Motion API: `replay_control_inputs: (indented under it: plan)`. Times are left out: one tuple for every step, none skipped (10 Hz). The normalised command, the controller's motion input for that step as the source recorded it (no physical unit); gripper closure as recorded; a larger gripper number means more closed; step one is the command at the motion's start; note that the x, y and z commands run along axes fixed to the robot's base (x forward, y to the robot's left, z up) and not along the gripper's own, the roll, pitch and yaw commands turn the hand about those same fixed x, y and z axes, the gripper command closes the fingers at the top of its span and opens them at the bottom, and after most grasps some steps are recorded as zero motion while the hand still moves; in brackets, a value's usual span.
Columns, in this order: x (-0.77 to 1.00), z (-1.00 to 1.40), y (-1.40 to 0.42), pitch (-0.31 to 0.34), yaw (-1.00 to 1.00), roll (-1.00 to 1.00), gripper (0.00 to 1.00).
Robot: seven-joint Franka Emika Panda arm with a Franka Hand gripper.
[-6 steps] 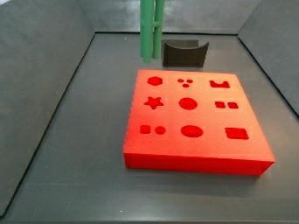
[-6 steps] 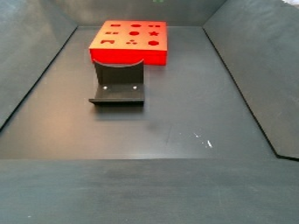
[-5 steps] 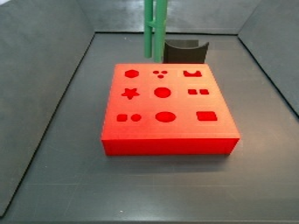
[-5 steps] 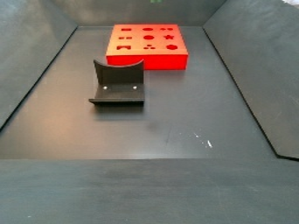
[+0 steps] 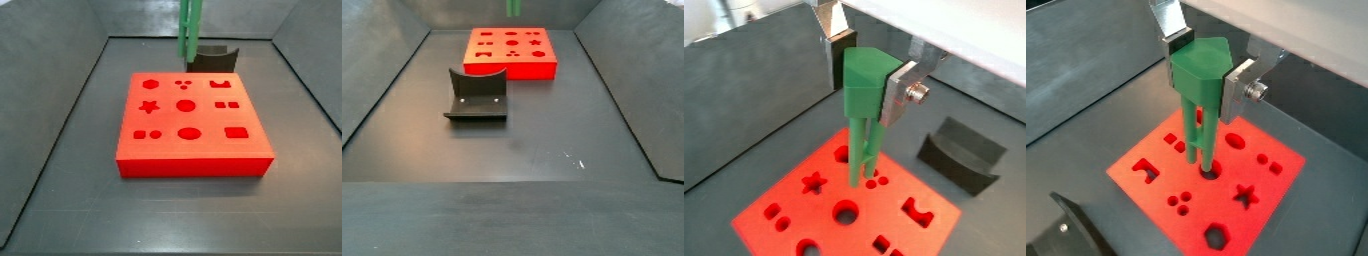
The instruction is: Insert the 3 prong object.
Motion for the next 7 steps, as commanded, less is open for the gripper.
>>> replay_control_inputs:
  plan:
    - [0.05, -0.11, 0.04, -0.031, -1.00, 0.00, 1.00]
    - [0.00, -0.06, 0.00, -0.050, -1.00, 0.01, 1.00]
    - [0.00, -0.03, 0.01, -0.163, -1.00, 0.01, 1.00]
    - [0.04, -0.11, 0.09, -0.140, -0.91, 0.05, 1.00]
    - [0.04, -0.22, 0.53, -0.156, -0.51, 0.00, 1.00]
    - [0.21, -0.18, 0.50, -0.117, 0.00, 0.00, 1.00]
    - [0.11, -0.08, 0.41, -0.140, 0.05, 0.08, 1.00]
